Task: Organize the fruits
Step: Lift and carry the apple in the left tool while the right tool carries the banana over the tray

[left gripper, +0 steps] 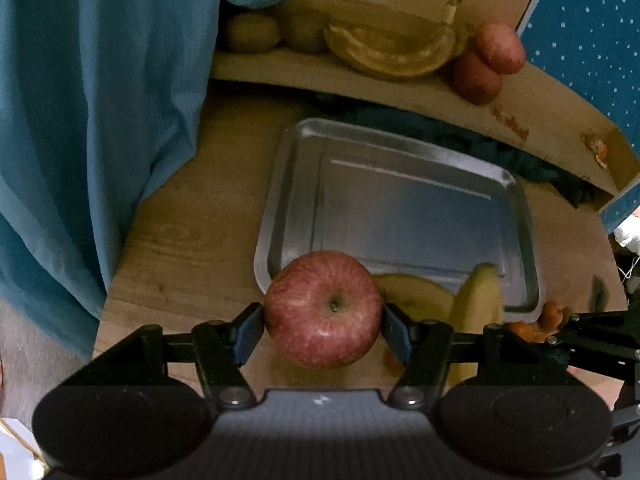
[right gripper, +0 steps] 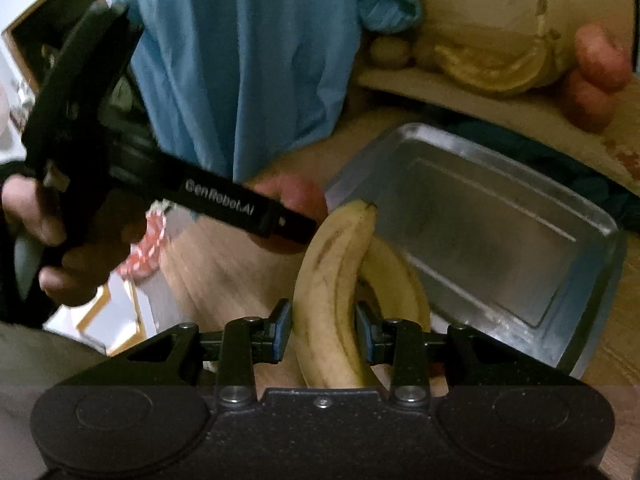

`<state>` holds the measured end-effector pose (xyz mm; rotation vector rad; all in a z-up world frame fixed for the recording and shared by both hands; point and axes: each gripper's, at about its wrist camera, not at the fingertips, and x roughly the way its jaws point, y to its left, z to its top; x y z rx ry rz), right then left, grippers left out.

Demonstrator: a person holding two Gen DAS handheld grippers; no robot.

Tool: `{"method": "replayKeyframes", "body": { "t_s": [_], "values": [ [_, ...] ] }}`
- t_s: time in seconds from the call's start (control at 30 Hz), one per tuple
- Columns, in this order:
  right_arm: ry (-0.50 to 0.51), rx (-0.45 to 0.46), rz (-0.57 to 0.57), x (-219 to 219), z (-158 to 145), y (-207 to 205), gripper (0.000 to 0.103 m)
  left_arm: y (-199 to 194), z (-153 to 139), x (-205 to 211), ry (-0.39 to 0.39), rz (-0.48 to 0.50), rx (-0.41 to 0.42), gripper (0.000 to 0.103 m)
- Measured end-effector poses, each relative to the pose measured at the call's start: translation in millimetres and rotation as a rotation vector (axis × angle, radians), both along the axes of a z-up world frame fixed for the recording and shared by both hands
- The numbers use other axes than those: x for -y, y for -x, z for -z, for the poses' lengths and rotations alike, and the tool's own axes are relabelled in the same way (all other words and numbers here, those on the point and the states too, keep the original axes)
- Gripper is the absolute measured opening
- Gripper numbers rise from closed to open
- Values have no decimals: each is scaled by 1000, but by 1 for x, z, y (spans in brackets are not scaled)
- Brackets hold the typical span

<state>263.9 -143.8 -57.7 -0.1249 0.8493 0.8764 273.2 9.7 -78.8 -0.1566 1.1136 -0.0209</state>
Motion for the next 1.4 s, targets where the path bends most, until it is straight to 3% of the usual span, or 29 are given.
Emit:
{"method": "replayKeyframes", "body": {
  "t_s": [0.27,0.5,0.63,1.0,1.4],
  "values": [
    [-34,69,94,15,-21,-17,35,-20,-8,-1,3,-5,36,69],
    [-83,76,164,23,-35,-36,35,-39,-12,4,9,18,63,69],
    [-66,104,205,23,-40,-51,35,-53,-12,7,7,37,74,69],
    [-6,64,290,27,-12,-107,35,-94,2,12,10,74,50,69],
    [28,-23,261,11,14,-156,35,-137,30,17,23,110,-15,69]
  ]
}}
